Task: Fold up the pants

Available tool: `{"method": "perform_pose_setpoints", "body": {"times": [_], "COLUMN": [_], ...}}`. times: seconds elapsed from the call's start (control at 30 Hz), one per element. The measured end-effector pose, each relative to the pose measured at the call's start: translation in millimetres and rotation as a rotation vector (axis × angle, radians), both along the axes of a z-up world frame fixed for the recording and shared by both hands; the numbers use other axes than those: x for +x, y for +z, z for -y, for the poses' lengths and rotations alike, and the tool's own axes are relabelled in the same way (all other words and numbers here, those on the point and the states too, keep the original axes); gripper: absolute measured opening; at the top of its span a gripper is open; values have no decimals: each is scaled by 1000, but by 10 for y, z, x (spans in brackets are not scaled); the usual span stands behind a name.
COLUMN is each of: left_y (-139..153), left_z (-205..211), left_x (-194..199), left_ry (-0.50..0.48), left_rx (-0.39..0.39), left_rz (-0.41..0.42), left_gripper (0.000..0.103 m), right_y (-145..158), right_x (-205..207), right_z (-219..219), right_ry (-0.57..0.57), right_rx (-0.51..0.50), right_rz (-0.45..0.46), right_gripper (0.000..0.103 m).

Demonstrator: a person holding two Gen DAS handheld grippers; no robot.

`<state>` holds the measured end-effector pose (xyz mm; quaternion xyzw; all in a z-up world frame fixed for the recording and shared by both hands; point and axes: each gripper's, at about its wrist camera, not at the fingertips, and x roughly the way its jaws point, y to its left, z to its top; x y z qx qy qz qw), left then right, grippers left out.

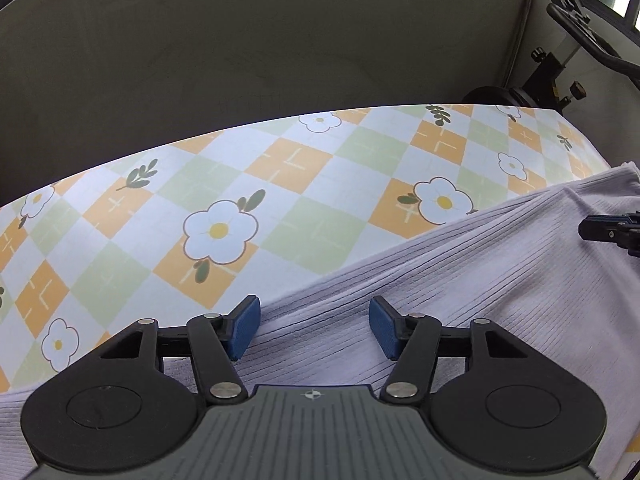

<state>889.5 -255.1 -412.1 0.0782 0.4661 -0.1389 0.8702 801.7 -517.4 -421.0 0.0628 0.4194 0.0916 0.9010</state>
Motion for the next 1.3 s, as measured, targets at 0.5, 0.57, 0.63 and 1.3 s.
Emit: {"method": "perform_pose_setpoints", "body": {"times": [0.5, 0.57, 0.63, 1.3], "left_y": [225, 242, 209, 525], "left_z": [82, 118, 133, -207], "left_x": [-242, -228, -181, -477], "left_ry": [-34, -37, -29, 84], "left_rx": [5, 30, 48, -109], "left_rz": [176, 189, 187, 75], "left_gripper": [3, 3, 3, 17], "right_y": [67, 29, -14, 332], "right_x": [210, 249, 289, -952], "right_z": [-191, -199, -201, 602], "right_ry": [45, 45, 42, -214], "right_rx": [-8, -21, -31, 69], "right_rz": [43, 32, 20, 110], "right_gripper": [29, 29, 29, 31]}}
